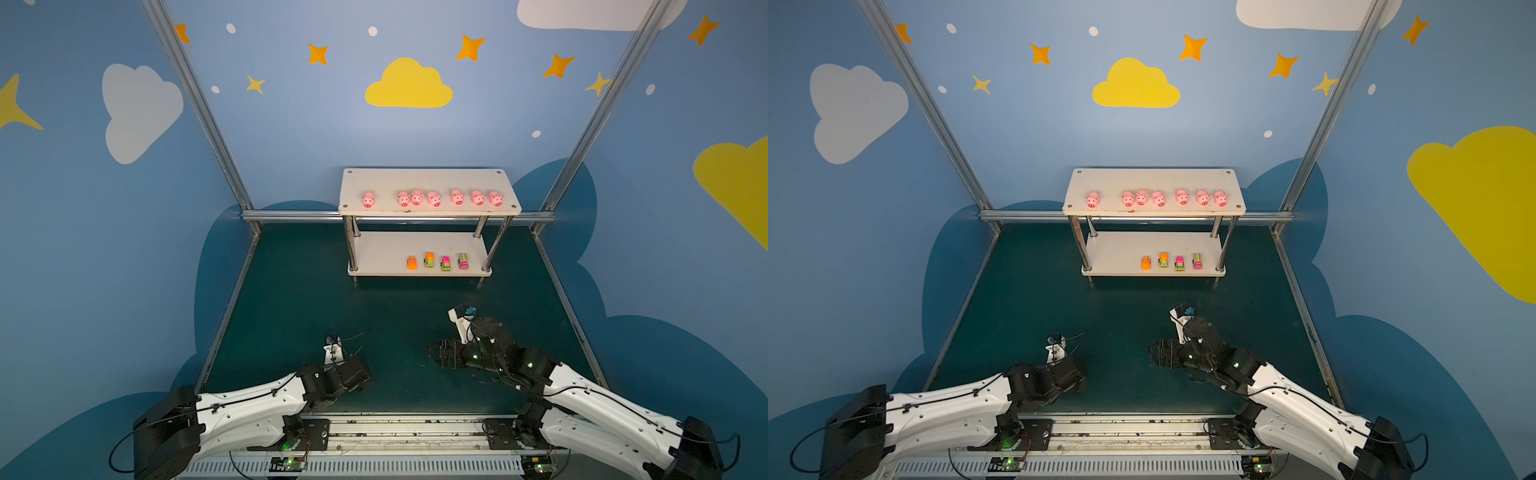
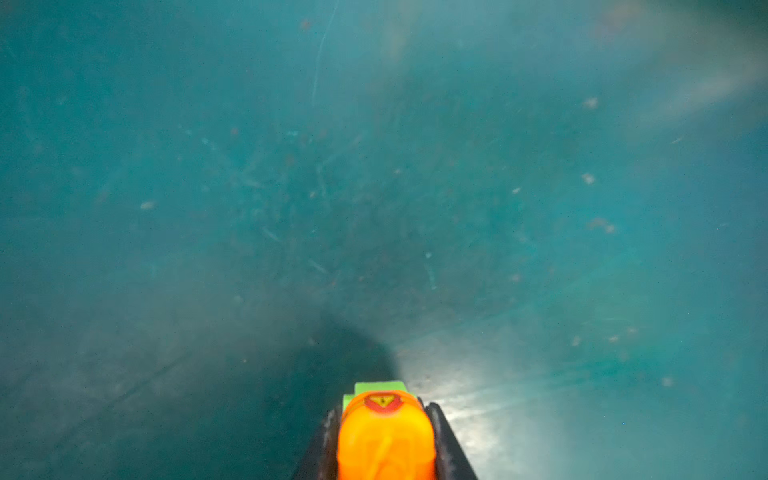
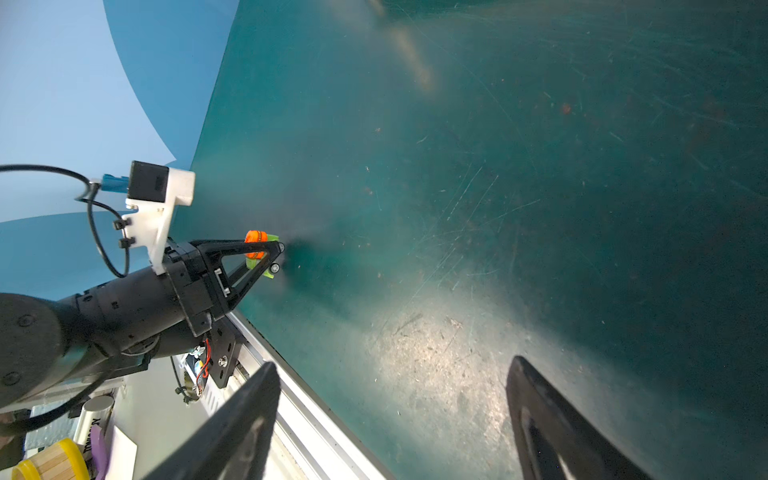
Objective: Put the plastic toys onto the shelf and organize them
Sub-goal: 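Close the left gripper on the orange-and-green truck and lift it, then carry the truck with the left gripper to the lower shelf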
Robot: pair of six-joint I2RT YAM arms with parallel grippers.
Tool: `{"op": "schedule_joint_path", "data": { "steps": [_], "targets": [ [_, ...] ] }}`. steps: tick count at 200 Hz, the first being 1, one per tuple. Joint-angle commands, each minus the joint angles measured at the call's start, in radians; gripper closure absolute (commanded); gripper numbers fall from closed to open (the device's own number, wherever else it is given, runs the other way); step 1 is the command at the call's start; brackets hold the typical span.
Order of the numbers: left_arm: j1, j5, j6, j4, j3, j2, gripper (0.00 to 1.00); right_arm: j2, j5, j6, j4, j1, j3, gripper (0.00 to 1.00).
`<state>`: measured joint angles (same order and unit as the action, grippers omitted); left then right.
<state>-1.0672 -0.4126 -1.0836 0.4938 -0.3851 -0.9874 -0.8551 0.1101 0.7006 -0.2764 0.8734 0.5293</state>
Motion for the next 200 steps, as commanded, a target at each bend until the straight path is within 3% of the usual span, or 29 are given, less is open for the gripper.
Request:
{"op": "schedule_joint_path", "data": {
  "steps": [1,39,103,200],
  "targets": [
    [0.0,-0.031,0.021,0.05,-0.034,-0.008,0.7,0.016,-0.02,0.004,-0.013,0.004,-0.019,0.16],
    [0.02,-0.082,0.099,0.06,-0.092,-0.009,0.69,0.015,-0.02,0.002,0.01,0.0,-0.036,0.16],
    [0.196,-0.023,0.308,0.003,-0.225,-0.056,0.69,0.067,-0.03,-0.012,-0.026,-0.029,-0.034,0.16],
    [0.36,0.069,0.524,-0.05,-0.539,-0.421,0.73,0.071,0.014,-0.033,-0.038,-0.121,-0.035,0.16]
  ]
}}
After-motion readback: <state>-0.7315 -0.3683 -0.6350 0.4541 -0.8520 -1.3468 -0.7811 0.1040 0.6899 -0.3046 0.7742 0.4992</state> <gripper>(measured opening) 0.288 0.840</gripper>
